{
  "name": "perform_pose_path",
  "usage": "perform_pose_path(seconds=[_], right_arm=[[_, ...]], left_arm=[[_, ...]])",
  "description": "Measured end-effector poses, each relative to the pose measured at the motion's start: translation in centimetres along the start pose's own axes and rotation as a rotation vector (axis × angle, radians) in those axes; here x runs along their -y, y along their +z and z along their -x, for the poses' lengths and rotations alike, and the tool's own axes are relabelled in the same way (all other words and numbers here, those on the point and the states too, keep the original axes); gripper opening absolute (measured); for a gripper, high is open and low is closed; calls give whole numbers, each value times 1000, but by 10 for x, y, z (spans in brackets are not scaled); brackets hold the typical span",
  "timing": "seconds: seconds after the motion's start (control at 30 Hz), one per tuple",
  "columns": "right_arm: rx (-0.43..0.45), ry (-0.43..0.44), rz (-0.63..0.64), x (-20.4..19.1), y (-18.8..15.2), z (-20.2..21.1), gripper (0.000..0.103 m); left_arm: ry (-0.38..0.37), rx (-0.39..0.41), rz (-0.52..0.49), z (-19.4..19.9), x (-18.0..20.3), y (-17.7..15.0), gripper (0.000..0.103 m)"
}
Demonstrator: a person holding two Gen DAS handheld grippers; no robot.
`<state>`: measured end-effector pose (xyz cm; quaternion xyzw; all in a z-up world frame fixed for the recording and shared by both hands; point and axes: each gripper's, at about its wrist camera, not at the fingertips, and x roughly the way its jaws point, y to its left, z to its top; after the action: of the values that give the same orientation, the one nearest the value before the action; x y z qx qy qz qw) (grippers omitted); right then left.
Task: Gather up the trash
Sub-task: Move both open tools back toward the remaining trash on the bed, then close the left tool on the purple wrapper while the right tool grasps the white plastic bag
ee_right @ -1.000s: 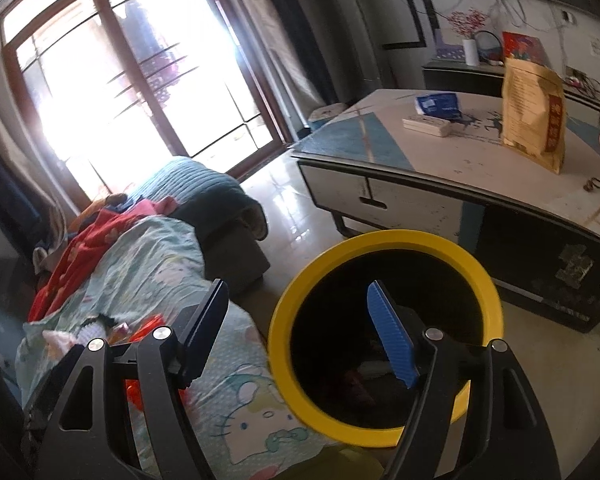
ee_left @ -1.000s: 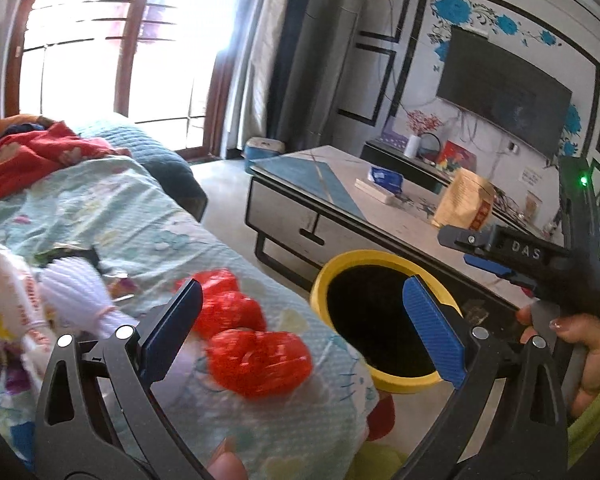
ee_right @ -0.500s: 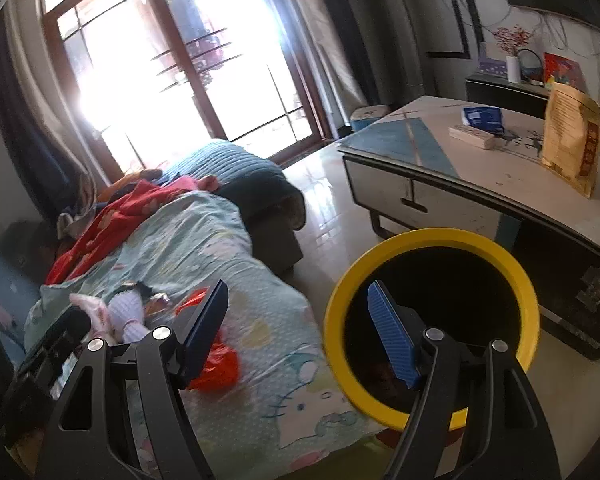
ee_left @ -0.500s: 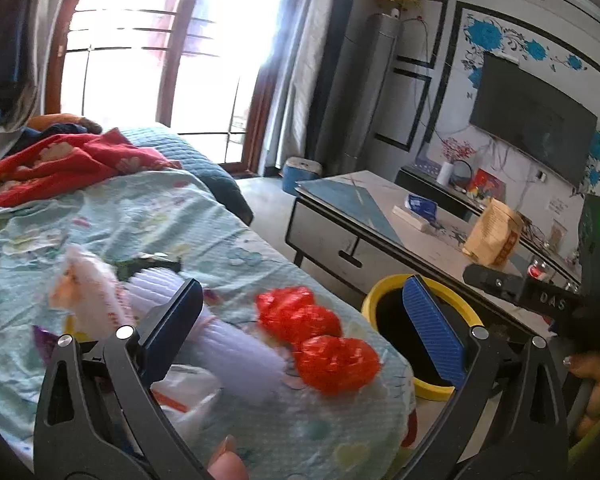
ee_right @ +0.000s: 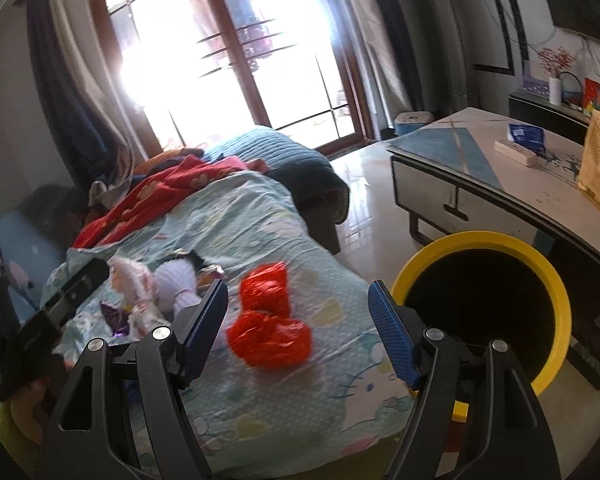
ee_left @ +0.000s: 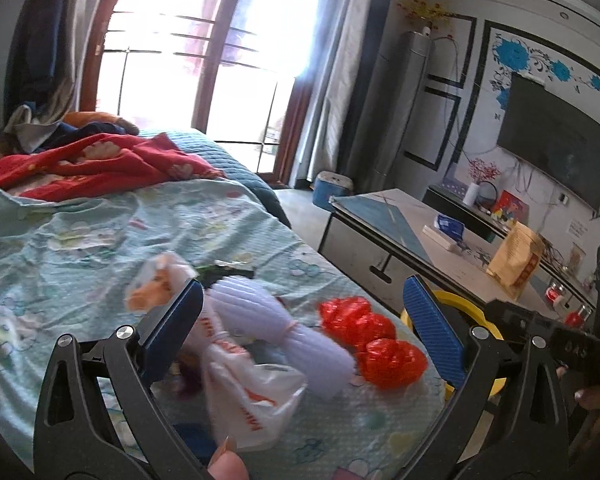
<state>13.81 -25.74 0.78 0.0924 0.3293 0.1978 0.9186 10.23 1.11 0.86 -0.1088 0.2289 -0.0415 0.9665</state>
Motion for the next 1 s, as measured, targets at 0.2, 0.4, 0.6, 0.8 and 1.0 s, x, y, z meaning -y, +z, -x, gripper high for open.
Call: perform_pose_path(seconds=[0.2,0.4,0.6,0.8,1.0], right_arm=[[-25,47,56,-26,-10,-4,70],[-57,101,80,-46,-19,-8,70],[-108,154,111,-72,-31,-18,70],[-169,196,153,-98,-43,-36,70],[-265,246,109,-107,-53,-65,70]], left_arm=[[48,4,34,7,-25,0,92],[91,1,68,12,-50,-2,92],[137,-12,118,18,-77,-7,92],[164,-39,183,21,-104,-14,92],[138,-70,277,18,-129,-21,89]])
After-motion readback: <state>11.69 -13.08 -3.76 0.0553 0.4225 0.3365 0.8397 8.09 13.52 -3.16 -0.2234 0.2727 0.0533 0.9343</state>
